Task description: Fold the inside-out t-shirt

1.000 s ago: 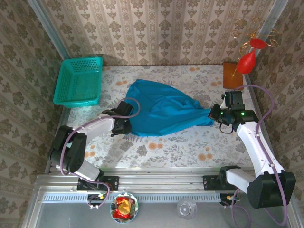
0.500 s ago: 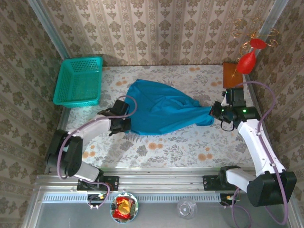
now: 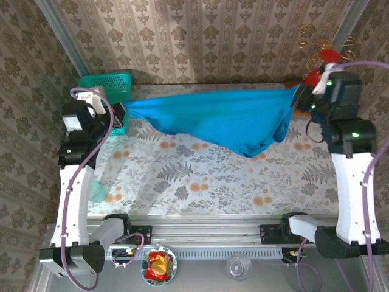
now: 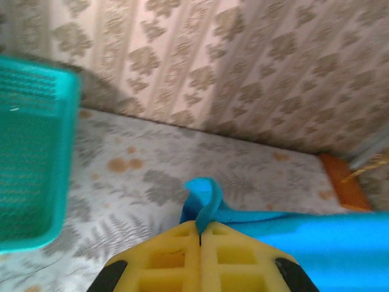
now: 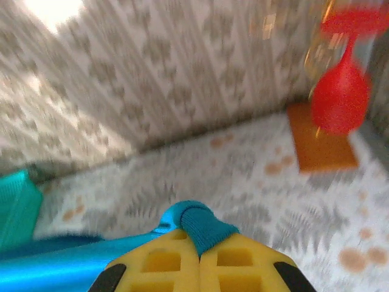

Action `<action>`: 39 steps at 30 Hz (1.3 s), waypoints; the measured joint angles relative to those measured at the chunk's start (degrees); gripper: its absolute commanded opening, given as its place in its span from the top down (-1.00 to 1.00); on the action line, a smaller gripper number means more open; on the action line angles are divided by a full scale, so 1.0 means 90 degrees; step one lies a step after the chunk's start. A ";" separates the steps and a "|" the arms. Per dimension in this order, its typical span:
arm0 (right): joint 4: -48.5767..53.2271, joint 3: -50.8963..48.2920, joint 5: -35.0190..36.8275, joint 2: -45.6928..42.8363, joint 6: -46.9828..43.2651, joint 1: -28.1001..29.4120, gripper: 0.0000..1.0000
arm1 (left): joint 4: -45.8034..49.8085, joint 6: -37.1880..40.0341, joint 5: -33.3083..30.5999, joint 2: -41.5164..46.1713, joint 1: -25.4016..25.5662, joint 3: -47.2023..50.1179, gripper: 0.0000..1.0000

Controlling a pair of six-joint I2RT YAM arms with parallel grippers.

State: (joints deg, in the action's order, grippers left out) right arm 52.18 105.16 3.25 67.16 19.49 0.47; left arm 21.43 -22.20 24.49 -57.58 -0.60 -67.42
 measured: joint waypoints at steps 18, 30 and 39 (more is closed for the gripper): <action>-0.0058 -0.0835 -0.0491 -0.0248 0.0260 -0.0032 1.00 | -0.0736 -0.1093 0.2424 -0.1304 -0.0916 -0.2438 1.00; -0.0073 -0.1064 -0.0447 -0.0789 0.0185 -0.0036 1.00 | -0.0699 -0.1358 0.2987 -0.1447 -0.0942 -0.1588 1.00; -0.0148 -0.3589 -0.1693 -0.1137 0.0668 -0.0061 1.00 | -0.0299 -0.1078 0.2659 -0.0391 -0.0636 0.0979 1.00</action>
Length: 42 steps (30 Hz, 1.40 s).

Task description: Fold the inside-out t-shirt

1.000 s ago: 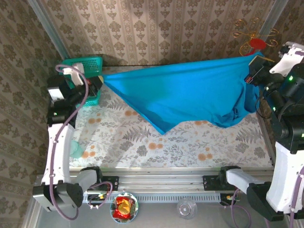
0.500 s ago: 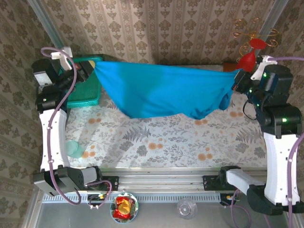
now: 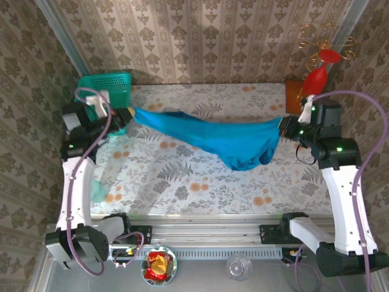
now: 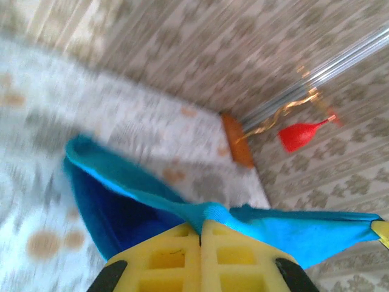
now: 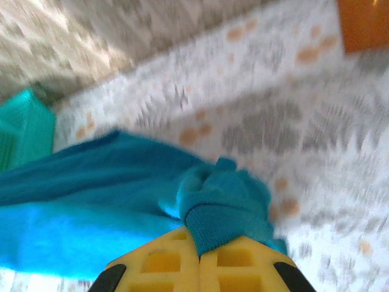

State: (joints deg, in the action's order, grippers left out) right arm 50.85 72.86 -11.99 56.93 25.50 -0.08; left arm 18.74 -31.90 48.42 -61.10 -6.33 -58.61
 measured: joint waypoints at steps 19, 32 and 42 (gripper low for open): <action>-0.0029 -0.4554 0.0488 -0.1183 0.2072 0.0682 0.07 | 0.1202 -0.0226 -0.3082 0.0107 0.1630 0.2958 1.00; -0.0697 -0.2990 0.0750 0.0204 0.1348 0.1030 -0.01 | 0.1205 -0.0289 -0.3721 0.0270 0.1659 0.3138 1.00; -0.1260 -0.0889 0.0704 0.3575 0.0068 0.1433 0.10 | 0.1202 -0.0294 -0.3723 0.0408 0.1651 0.3140 1.00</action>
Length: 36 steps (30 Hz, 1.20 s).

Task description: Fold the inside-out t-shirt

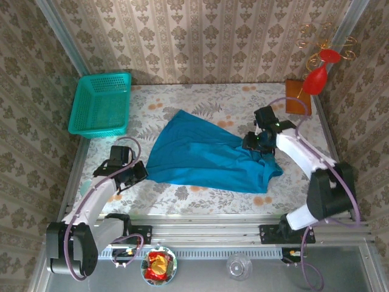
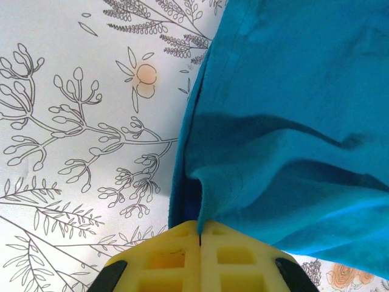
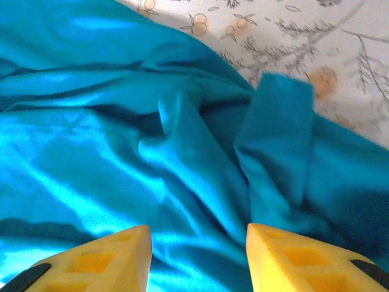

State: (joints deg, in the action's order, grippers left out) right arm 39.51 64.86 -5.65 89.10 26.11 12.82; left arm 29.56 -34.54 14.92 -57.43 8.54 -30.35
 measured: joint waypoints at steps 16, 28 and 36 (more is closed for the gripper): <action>0.0695 0.2327 0.0408 0.1110 -0.0622 -0.0083 1.00 | -0.0044 0.0002 0.0155 -0.0070 -0.0083 -0.0617 1.00; 0.2662 0.9418 0.1248 0.1158 -0.1270 -0.0719 1.00 | -0.0379 0.0648 0.0352 -0.0605 -0.0498 -0.4238 1.00; 0.2178 0.6074 0.0848 -0.1239 -0.1156 -0.0614 1.00 | -0.0542 0.0940 0.0066 0.0525 -0.0508 -0.3050 1.00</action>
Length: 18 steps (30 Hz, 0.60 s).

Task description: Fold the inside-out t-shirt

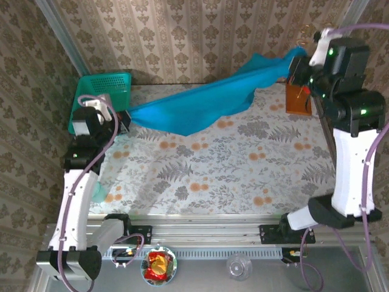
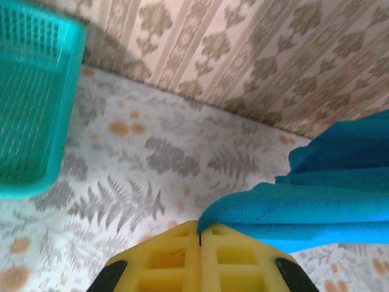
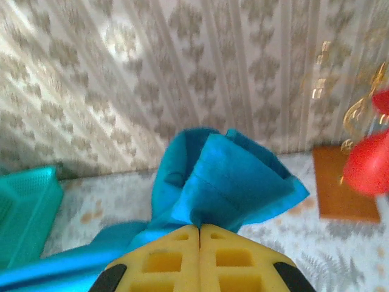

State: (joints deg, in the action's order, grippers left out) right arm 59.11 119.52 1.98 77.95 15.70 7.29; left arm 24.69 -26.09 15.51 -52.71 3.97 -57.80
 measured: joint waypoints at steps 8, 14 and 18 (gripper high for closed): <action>-0.0551 -0.5061 -0.1190 -0.1736 0.1025 0.0029 0.17 | 0.0848 -0.0432 -0.0219 0.1078 -0.0034 0.2907 0.31; -0.0542 -0.5984 -0.0991 -0.1736 0.1161 0.0029 0.12 | 0.0884 -0.0481 -0.0197 0.1069 -0.0034 0.2992 0.29; -0.0716 -0.6341 -0.0758 -0.1477 0.1129 0.0029 0.11 | 0.0712 -0.0457 -0.0051 0.0510 -0.0027 0.2841 0.29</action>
State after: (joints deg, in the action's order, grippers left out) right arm 52.66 62.46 -4.84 64.66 25.87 7.55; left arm 31.09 -30.20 15.05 -48.12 3.73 -32.23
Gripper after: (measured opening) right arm 0.446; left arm 0.358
